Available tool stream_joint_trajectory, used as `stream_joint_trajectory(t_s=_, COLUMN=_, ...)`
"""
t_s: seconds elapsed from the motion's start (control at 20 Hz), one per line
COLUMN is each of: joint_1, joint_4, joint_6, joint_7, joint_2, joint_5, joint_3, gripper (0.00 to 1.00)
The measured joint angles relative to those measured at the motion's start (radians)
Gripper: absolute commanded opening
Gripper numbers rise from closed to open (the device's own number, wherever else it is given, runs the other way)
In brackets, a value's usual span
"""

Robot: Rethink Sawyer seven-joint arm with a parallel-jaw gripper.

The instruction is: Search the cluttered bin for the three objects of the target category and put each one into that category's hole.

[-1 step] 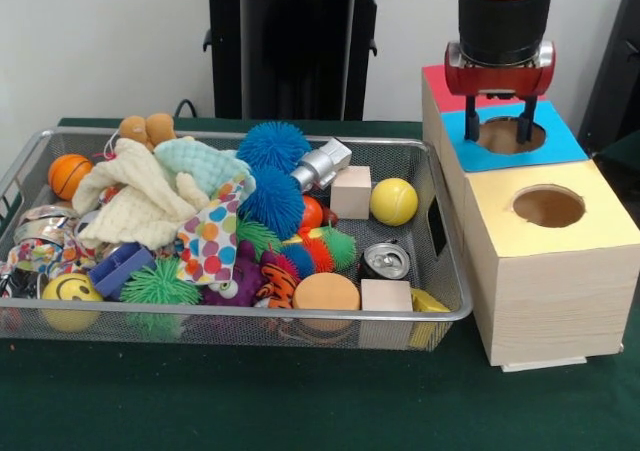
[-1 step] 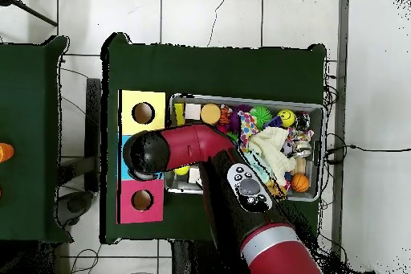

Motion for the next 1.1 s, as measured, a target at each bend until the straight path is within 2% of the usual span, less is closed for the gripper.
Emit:
stream_joint_trajectory(t_s=0.4, joint_1=-0.018, joint_4=-0.046, joint_6=0.088, joint_7=0.000, joint_2=0.030, joint_5=-0.030, joint_3=0.046, gripper=1.00)
stream_joint_trajectory(t_s=1.1, joint_1=-0.064, joint_4=-0.060, joint_6=0.134, joint_7=0.000, joint_2=0.055, joint_5=-0.064, joint_3=0.114, gripper=1.00)
